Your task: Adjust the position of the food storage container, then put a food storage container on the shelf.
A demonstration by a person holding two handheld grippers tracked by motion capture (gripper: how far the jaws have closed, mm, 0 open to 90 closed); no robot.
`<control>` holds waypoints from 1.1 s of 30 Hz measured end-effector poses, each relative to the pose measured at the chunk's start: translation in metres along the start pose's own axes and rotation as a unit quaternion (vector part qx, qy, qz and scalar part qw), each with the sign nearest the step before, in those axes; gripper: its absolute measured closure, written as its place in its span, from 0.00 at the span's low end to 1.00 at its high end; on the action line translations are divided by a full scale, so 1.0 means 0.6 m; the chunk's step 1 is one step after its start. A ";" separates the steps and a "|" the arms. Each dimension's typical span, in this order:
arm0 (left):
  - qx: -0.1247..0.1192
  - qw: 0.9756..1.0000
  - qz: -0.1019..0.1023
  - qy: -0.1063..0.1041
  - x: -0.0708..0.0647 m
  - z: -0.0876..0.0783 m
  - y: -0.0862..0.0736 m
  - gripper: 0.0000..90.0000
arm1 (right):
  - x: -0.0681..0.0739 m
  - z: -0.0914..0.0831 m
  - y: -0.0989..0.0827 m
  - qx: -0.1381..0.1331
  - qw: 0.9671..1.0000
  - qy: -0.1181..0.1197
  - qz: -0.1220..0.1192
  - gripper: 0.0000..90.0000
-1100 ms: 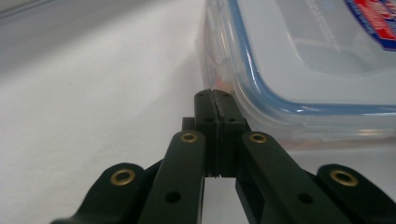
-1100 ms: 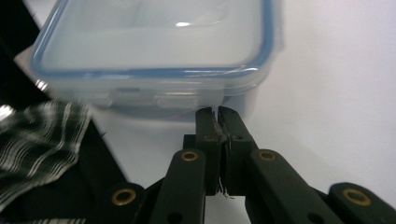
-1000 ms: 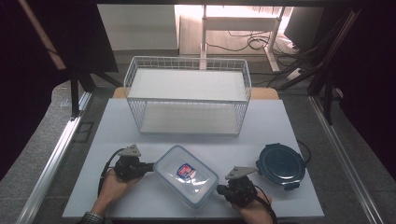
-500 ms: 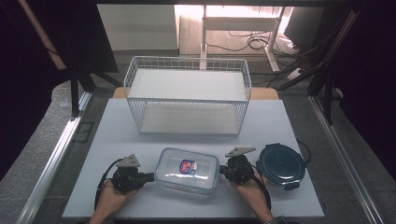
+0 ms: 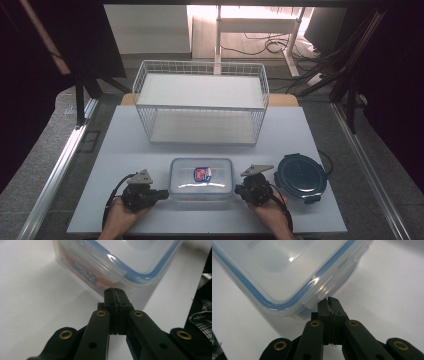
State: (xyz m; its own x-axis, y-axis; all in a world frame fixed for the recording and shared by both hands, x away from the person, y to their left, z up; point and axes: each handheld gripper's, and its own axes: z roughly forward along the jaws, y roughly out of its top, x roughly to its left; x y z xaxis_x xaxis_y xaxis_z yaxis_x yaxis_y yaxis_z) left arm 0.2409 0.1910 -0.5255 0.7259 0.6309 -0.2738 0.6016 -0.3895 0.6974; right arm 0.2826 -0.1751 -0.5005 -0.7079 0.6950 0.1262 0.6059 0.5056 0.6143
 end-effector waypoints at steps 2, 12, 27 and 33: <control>0.001 1.000 0.001 0.000 0.000 0.000 0.000 1.00 | -0.004 0.001 0.001 -0.001 1.000 0.005 0.002 0.98; -0.012 0.999 -0.004 0.043 0.009 -0.027 -0.019 0.62 | -0.015 -0.035 -0.017 -0.038 0.999 -0.015 -0.020 0.74; -0.077 0.995 -0.026 0.054 0.020 -0.042 -0.030 0.03 | -0.018 -0.045 -0.023 -0.078 0.996 -0.012 -0.028 0.05; -0.082 0.995 -0.031 0.052 0.024 -0.041 -0.028 0.02 | -0.019 -0.047 -0.019 -0.103 0.995 -0.001 -0.017 0.02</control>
State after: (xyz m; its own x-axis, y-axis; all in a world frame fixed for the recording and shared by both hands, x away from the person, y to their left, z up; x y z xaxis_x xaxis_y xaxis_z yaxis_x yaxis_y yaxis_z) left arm 0.2334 0.2231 -0.5247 0.6454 0.7201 -0.2550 0.5751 -0.2383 0.7826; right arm 0.2736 -0.2029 -0.4868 -0.7254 0.6809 0.1008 0.4946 0.4138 0.7643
